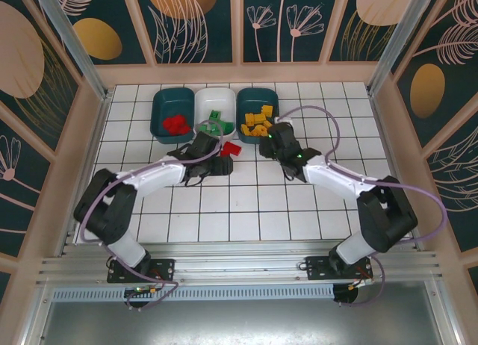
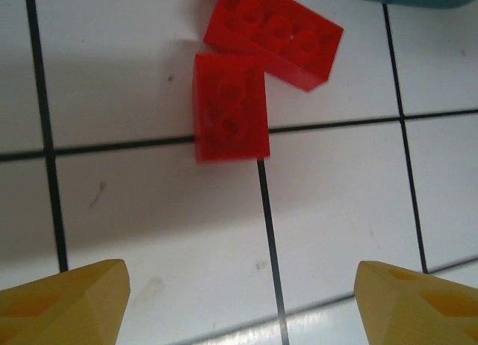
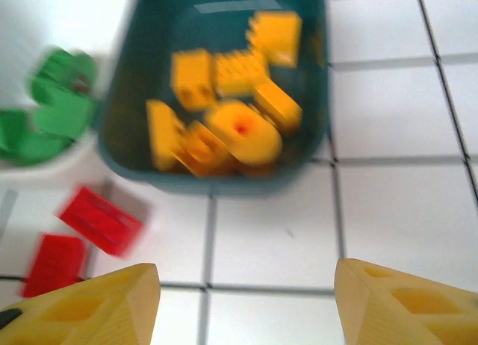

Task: Sort the legos into containers by color

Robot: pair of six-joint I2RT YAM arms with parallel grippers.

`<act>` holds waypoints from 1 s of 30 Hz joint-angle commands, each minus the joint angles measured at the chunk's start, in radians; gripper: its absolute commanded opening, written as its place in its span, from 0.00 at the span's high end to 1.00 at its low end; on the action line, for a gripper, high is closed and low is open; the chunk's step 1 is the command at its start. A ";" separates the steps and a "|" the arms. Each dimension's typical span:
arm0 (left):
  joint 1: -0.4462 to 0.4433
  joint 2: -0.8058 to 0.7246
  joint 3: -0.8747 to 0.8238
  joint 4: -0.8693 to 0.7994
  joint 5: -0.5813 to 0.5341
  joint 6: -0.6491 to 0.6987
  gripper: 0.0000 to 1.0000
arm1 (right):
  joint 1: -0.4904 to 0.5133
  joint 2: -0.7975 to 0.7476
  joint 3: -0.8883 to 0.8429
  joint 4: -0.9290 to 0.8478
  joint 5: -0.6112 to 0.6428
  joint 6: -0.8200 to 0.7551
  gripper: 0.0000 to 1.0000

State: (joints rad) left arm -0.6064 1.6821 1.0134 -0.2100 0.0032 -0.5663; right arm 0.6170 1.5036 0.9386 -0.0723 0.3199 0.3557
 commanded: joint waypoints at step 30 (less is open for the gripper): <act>-0.001 -0.058 0.047 -0.017 -0.159 0.040 0.84 | 0.026 -0.075 -0.085 0.028 -0.086 0.036 0.39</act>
State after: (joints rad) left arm -0.6064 1.7042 1.0584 -0.1814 -0.1219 -0.5419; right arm 0.6121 1.3964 0.8108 -0.0776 0.2356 0.3805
